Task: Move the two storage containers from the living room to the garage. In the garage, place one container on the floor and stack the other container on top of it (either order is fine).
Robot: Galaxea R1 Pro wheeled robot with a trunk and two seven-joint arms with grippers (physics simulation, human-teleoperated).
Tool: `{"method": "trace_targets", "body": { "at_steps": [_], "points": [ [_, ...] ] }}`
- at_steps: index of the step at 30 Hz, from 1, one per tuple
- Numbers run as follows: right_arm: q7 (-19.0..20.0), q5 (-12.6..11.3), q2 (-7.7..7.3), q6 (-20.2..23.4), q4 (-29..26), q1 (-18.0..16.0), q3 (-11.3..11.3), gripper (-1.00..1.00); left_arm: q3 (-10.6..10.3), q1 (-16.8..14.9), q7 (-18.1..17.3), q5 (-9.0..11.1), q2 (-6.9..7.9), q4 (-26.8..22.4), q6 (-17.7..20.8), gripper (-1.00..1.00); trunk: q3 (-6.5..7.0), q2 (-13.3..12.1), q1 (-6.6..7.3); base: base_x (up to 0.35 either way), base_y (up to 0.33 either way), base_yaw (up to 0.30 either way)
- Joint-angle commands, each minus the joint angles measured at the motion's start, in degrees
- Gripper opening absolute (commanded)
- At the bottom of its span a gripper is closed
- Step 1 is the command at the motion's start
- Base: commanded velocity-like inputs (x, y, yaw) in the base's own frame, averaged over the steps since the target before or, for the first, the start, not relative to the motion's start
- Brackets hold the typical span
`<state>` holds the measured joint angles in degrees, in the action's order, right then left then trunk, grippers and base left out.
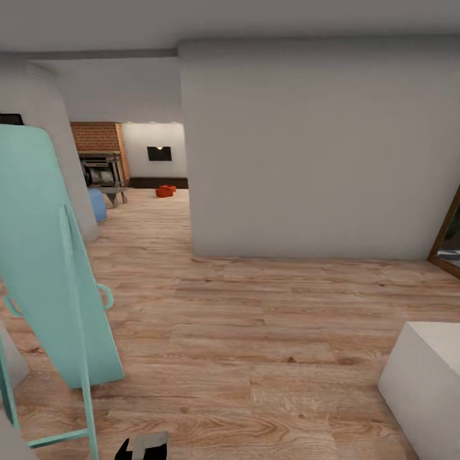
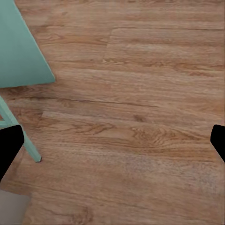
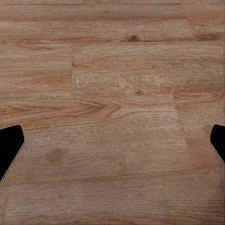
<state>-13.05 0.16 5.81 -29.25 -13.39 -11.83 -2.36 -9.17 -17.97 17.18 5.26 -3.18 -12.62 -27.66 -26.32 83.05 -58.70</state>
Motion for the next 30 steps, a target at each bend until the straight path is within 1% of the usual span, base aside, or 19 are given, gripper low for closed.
{"method": "trace_targets", "body": {
  "at_steps": [1, 13, 27, 30],
  "points": [
    [-0.39, 0.02, 0.00, -0.10, 0.04, -0.04, -0.24, 1.00, -0.48, -0.05, 0.24, 0.55, 0.01, 0.05, -0.20, 1.00, -0.06, 0.03, -0.03, 0.339, 0.000, 0.061],
    [-0.39, 0.02, 0.00, -0.17, 0.04, 0.04, -0.27, 1.00, -0.42, -0.05, 0.25, 0.62, 0.01, 0.05, -0.20, 1.00, -0.05, 0.03, -0.03, 0.331, 0.000, 0.009],
    [-0.40, -0.07, 0.00, -0.19, 0.04, -0.03, -0.19, 1.00, -0.41, -0.05, 0.31, 0.63, 0.01, 0.05, -0.20, 1.00, 0.49, 0.03, -0.03, 0.312, 0.000, 0.000],
    [-0.44, -0.07, 0.00, -0.15, 0.04, -0.04, -0.19, 1.00, -0.41, -0.05, 0.31, 0.63, 0.01, 0.05, -0.20, 1.00, 0.50, 0.03, -0.03, 0.312, 0.000, 0.108]
  ]
}}
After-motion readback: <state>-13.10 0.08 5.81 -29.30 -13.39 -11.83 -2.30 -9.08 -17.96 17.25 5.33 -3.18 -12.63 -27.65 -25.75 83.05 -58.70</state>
